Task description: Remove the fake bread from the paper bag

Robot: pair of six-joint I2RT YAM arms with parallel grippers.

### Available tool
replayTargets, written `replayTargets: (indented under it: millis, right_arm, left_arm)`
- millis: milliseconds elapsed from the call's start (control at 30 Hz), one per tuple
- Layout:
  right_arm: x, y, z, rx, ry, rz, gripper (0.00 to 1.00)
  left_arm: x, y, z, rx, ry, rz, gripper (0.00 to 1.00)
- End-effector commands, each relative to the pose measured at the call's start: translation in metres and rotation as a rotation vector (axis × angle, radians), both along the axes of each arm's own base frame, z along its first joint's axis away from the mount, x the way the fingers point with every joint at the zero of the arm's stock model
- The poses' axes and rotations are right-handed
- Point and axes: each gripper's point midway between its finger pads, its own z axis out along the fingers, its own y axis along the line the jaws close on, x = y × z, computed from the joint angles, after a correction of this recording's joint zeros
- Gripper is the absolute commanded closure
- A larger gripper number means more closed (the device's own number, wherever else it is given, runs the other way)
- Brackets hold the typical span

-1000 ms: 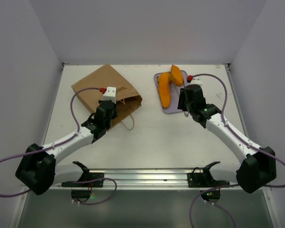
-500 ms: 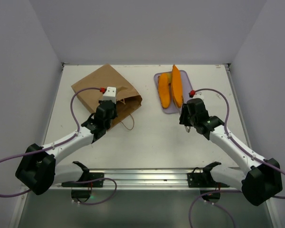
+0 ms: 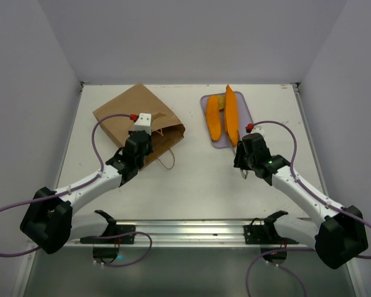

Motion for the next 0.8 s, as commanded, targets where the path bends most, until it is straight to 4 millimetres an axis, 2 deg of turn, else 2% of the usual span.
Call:
replayTargets:
  millis: [0, 267, 767]
  right_arm:
    - [0.0061, 0.0068, 0.0108, 0.035, -0.046, 0.003, 0.82]
    - [0.0073, 0.0060, 0.0140, 0.029, -0.051, 0.002, 0.79]
    - [0.0092, 0.0077, 0.0133, 0.033, -0.048, 0.002, 0.63]
  left_arm:
    - [0.0060, 0.0010, 0.0192, -0.040, -0.038, 0.022, 1.00]
    - [0.0056, 0.0012, 0.0186, -0.037, -0.037, 0.023, 1.00]
    - [0.0055, 0.0023, 0.0194, -0.036, -0.039, 0.025, 1.00]
